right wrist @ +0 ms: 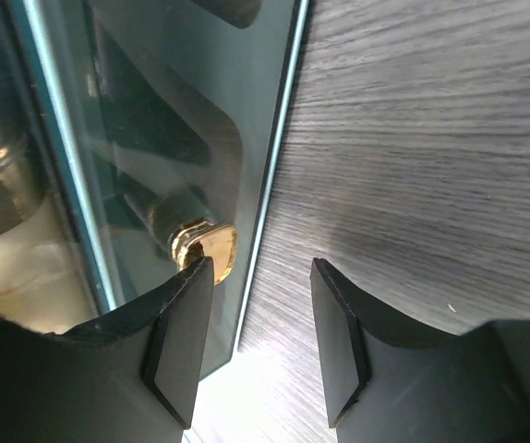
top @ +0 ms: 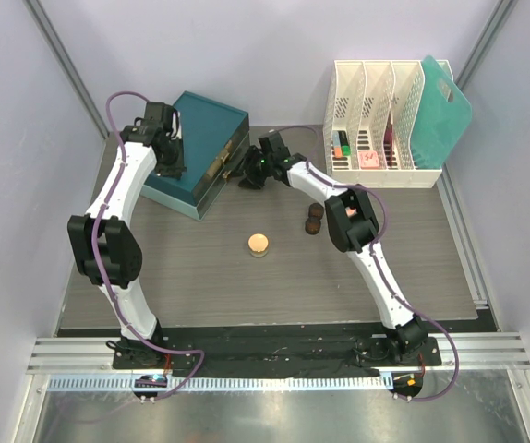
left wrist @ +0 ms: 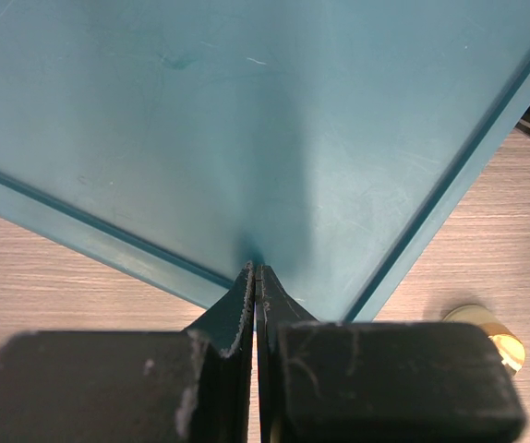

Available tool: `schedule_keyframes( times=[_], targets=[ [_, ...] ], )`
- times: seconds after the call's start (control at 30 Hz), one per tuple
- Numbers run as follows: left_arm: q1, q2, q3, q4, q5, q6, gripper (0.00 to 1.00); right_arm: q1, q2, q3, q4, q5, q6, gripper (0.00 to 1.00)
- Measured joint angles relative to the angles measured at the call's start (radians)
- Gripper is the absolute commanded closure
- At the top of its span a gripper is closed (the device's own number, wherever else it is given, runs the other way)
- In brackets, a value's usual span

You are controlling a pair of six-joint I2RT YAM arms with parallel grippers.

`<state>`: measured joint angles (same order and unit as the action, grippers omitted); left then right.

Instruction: Organize the makeup

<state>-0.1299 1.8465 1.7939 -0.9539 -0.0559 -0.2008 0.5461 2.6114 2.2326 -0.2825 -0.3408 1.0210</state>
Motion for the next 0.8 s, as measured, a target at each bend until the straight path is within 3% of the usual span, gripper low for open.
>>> schedule_keyframes(
  times=[0.8],
  targets=[
    [0.000,-0.008,-0.013,0.005,0.000,0.000,1.00,0.000,0.002,-0.026,0.040,-0.013,-0.017,0.47]
  ],
)
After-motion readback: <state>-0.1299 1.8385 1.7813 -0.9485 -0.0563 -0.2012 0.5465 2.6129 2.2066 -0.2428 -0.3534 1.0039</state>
